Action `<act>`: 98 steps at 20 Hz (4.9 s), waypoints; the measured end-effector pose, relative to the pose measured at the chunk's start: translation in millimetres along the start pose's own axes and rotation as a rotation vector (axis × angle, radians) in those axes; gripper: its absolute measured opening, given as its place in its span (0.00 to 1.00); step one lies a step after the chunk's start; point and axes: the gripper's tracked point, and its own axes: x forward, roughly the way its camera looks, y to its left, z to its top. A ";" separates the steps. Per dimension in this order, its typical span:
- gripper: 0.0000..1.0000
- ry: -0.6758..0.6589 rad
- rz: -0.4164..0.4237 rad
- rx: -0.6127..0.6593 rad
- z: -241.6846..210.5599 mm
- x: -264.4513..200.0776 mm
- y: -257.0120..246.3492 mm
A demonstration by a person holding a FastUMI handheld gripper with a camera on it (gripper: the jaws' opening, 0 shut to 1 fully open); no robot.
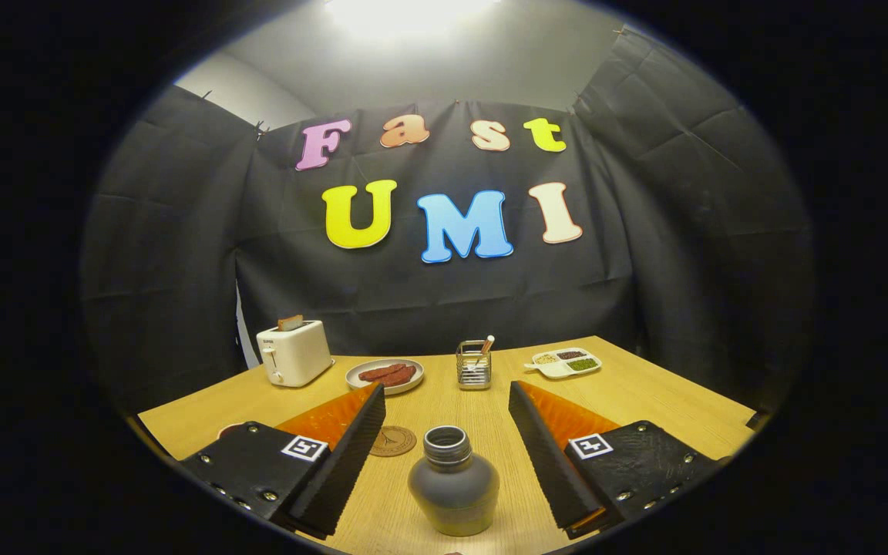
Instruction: Take the bottle from table, then pour the juice into the cup, finally place the bottle on the coaster
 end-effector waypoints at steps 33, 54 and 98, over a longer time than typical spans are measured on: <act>0.81 0.337 -0.017 -0.010 -139.8 -8.0 -5.5; 0.75 0.353 0.093 -0.351 -73.2 5.9 35.9; 0.76 0.605 0.167 -1.230 -73.6 14.6 96.7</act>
